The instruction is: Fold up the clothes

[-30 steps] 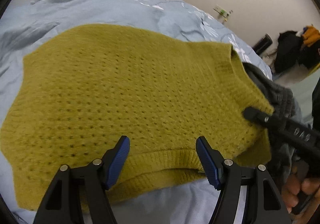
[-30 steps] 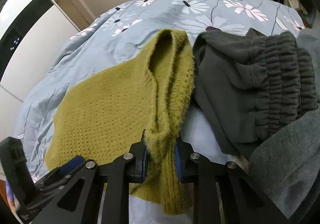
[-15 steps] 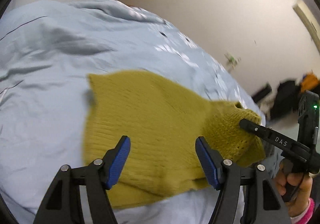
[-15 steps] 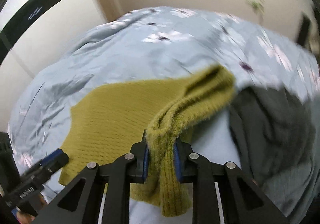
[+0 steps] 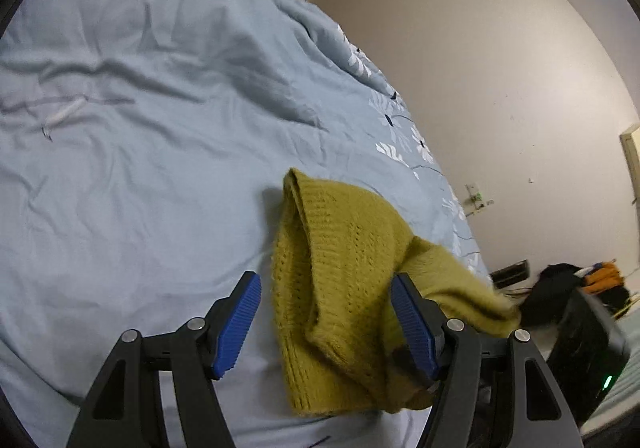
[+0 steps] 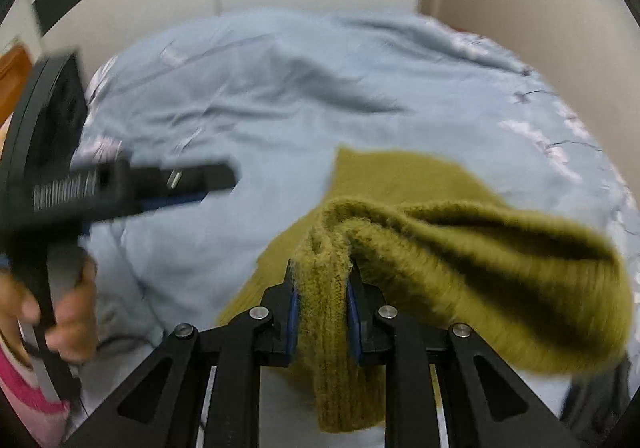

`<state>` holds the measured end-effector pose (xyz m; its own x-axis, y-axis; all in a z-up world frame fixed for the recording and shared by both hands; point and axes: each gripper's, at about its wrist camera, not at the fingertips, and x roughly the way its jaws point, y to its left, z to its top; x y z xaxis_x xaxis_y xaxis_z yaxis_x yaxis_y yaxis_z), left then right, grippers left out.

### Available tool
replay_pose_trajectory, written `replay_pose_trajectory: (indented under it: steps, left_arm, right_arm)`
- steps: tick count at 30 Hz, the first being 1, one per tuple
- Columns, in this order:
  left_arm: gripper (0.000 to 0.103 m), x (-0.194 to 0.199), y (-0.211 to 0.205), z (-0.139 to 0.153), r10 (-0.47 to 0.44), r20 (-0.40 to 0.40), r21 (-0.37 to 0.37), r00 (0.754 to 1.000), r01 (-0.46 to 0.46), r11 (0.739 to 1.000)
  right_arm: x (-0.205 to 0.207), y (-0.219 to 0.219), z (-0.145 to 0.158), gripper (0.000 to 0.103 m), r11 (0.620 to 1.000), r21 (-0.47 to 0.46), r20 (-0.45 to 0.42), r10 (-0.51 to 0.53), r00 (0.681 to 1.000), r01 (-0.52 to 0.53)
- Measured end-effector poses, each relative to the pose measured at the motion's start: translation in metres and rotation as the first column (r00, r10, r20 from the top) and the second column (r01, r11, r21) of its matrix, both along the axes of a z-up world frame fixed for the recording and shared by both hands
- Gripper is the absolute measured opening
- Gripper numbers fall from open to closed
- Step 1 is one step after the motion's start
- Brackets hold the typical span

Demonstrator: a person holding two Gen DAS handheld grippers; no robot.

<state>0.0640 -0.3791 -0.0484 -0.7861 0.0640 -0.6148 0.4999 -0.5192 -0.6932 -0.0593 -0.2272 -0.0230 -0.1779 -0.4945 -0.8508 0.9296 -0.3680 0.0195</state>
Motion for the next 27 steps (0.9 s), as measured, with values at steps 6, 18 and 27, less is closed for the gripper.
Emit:
replay_pose_trajectory:
  steps: [6,18,27]
  left_arm:
    - [0.072,-0.015,0.014,0.004,-0.087,-0.037,0.001,0.996,0.087,0.996]
    - [0.072,-0.027,0.047,0.027,-0.219,-0.036,-0.114,0.975,0.214,0.970]
    - [0.075,-0.049,0.093,0.029,-0.344,0.075,-0.216,0.936,0.352,0.911]
  right_arm:
    - [-0.011,0.015,-0.004,0.025,0.999,-0.030,0.077,-0.028,0.997,0.030]
    - [-0.048,0.127,0.009,0.054,0.974,-0.096,0.260,-0.177,0.949,0.208]
    - [-0.132,0.185,-0.045,0.055,0.803,-0.048,0.595,-0.455,0.663,0.594]
